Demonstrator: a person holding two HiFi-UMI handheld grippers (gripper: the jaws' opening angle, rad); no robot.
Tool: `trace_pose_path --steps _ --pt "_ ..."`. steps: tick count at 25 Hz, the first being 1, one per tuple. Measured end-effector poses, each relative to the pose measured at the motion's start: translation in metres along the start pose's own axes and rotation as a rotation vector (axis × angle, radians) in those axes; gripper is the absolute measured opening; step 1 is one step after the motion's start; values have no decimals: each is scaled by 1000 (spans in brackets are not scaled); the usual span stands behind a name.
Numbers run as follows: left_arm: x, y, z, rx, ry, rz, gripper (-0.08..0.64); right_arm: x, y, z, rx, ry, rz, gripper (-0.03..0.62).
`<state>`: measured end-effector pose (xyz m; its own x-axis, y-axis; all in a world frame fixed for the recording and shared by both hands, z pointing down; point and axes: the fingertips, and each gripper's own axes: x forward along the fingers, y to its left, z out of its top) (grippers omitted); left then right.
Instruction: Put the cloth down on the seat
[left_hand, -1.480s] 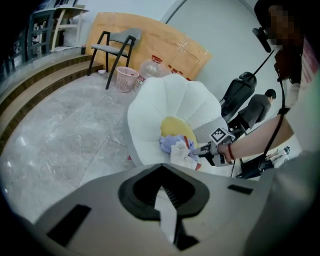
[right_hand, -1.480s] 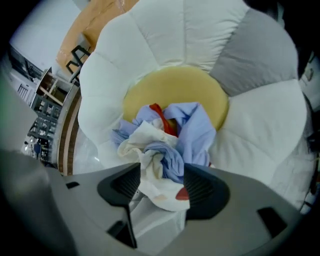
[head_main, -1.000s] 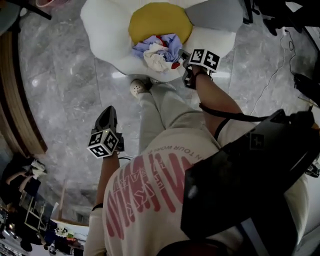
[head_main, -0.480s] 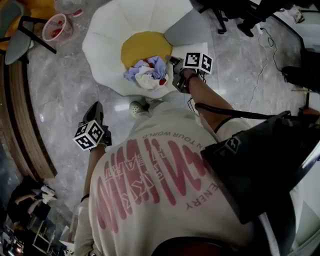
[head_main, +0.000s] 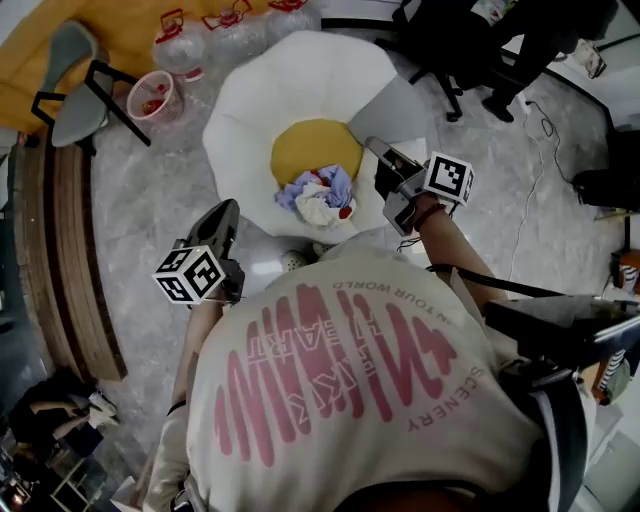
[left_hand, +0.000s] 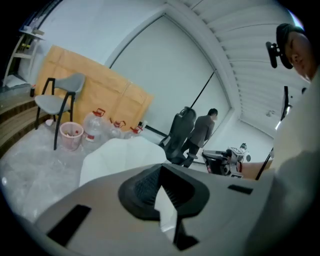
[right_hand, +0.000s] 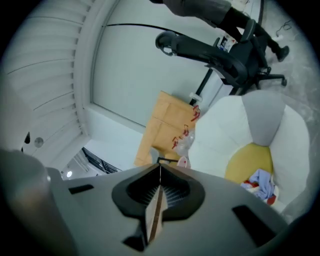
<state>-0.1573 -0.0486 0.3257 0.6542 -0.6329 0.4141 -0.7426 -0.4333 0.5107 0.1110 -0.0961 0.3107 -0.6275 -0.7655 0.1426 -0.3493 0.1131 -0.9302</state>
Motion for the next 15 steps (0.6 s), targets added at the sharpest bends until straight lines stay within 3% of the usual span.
trace_pose_path --steps 4,9,15 --pt "-2 -15 42 60 -64 -15 11 4 35 32 -50 -108 104 12" --pt "-6 -28 65 130 -104 -40 11 10 57 28 -151 -83 120 11" --pt "-11 -20 67 124 -112 -31 11 12 64 19 -145 -89 149 11"
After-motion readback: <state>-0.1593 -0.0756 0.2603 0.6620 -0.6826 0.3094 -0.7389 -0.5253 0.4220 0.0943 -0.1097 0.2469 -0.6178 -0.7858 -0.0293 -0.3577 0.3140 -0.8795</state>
